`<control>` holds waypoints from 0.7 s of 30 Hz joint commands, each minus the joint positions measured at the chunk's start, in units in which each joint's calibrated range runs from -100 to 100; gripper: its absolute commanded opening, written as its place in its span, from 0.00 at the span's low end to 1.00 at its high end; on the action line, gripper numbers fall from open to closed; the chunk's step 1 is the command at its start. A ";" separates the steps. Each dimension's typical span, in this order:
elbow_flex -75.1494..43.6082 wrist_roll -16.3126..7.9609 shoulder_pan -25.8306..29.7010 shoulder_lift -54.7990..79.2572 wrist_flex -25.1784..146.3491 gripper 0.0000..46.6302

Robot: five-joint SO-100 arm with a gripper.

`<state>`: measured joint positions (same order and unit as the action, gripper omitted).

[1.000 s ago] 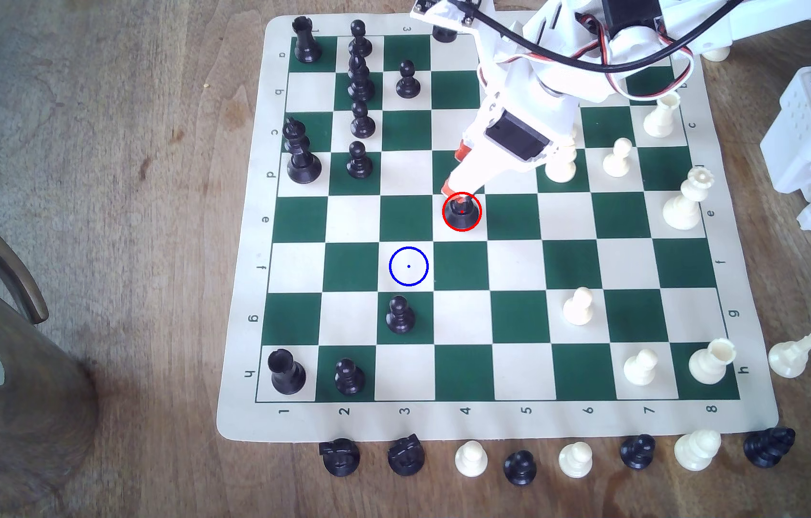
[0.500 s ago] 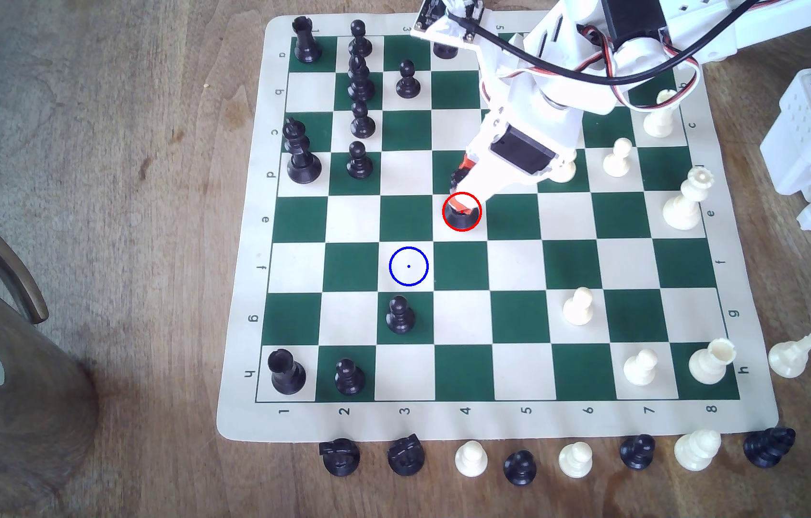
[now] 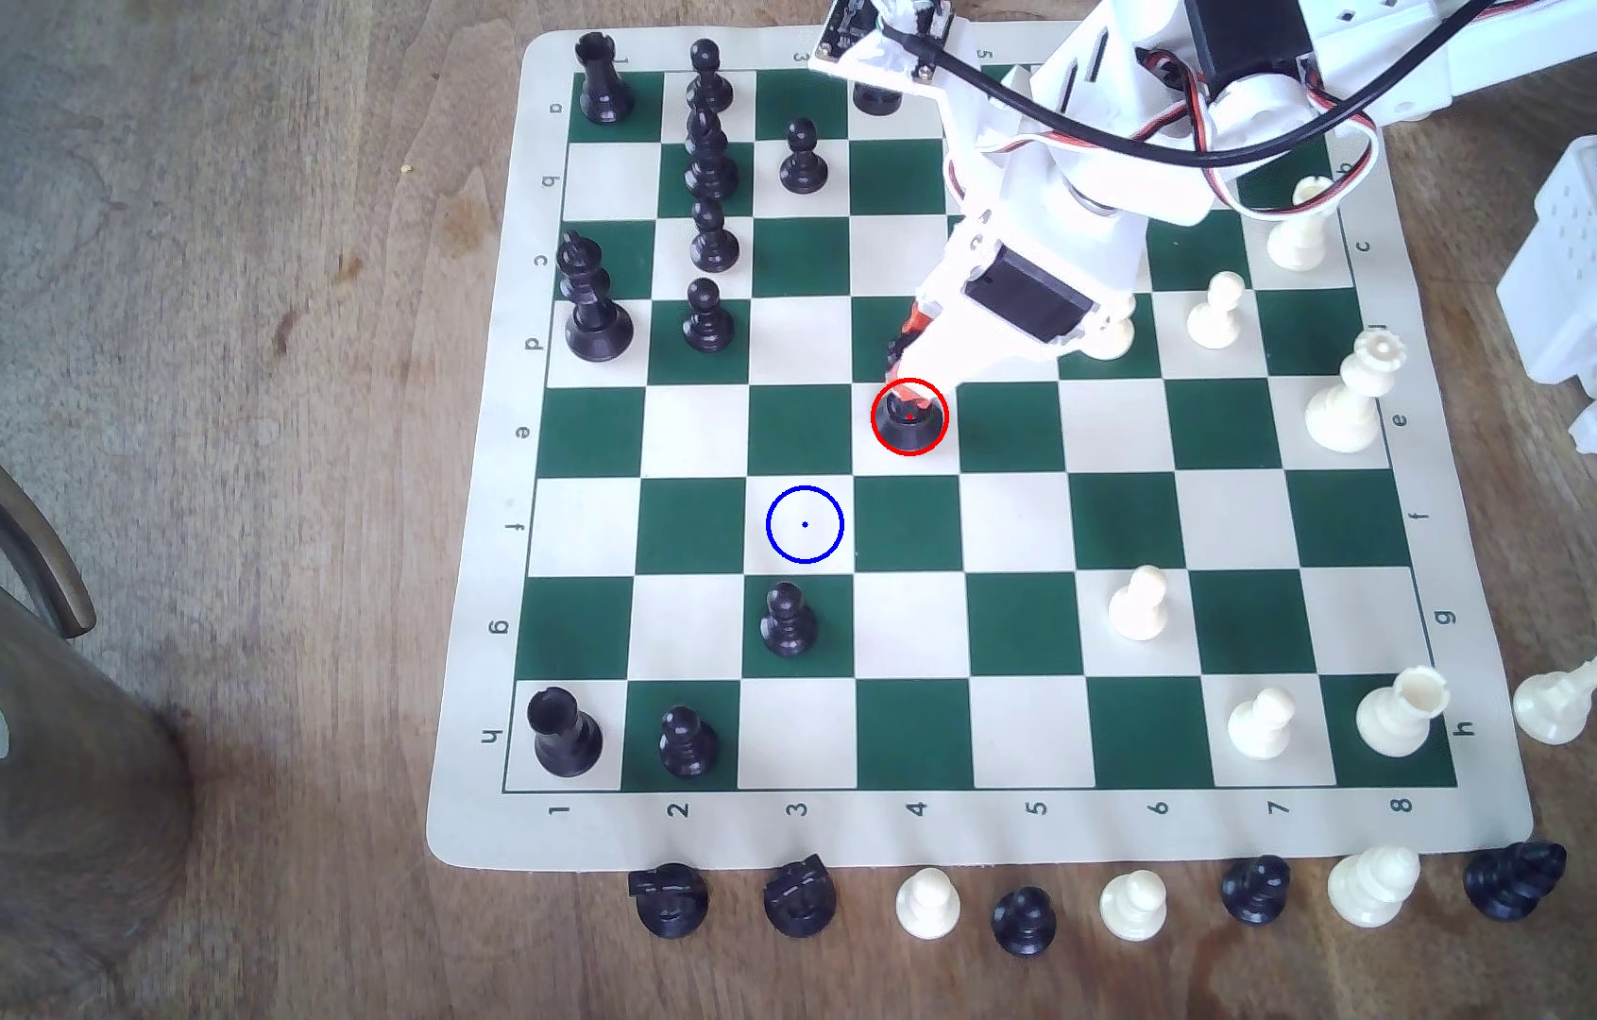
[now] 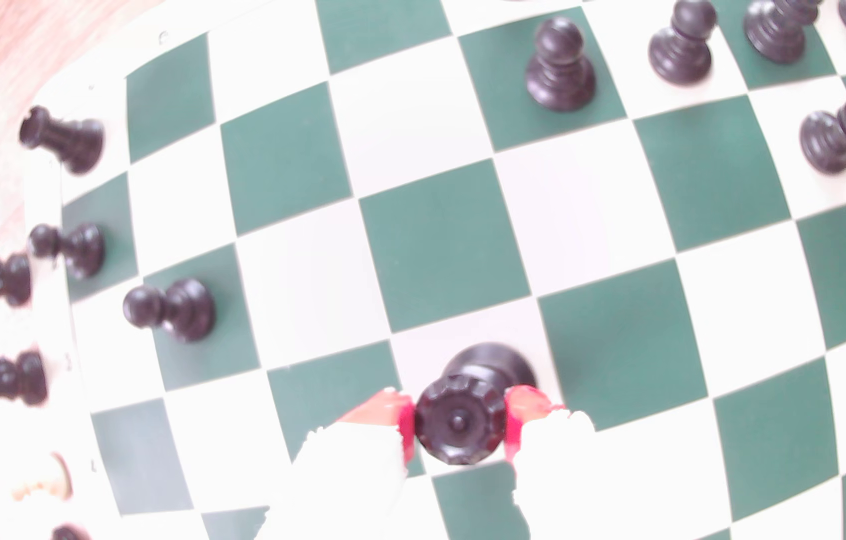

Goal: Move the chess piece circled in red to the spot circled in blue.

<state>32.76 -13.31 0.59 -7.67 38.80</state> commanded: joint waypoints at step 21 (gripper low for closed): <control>-21.25 -0.83 2.03 -7.44 13.94 0.00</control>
<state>20.74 -13.70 1.33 -10.77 51.08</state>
